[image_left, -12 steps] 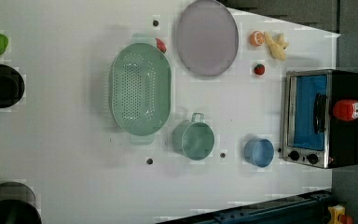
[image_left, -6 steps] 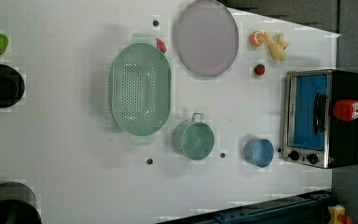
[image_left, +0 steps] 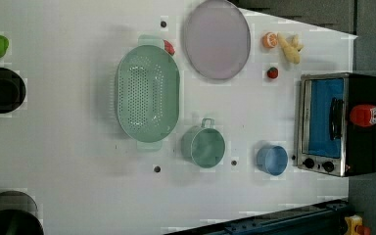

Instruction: Pick Ketchup from oven and place it on table.

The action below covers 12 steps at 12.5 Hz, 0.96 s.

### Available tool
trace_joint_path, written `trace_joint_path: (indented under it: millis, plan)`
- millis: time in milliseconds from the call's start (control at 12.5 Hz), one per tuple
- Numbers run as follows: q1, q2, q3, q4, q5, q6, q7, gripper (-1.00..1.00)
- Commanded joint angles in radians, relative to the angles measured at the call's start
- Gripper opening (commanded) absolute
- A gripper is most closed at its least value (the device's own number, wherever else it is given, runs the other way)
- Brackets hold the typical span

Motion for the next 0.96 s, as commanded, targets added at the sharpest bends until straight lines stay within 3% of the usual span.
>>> trace_joint_path:
  millis: [80,480,560,800,960]
  plan:
    - [-0.003,0.068,-0.019,0.015,0.061,0.004,0.010,1.00]
    - [-0.003,0.104,-0.015,0.008,0.095,0.025,0.010,1.00]
    - [-0.003,0.107,-0.015,0.001,0.095,0.029,0.010,0.91]
    - [-0.002,0.104,-0.015,-0.006,0.095,0.044,0.010,0.27]
    - [-0.002,0.102,-0.018,-0.003,0.095,0.043,0.010,0.27]
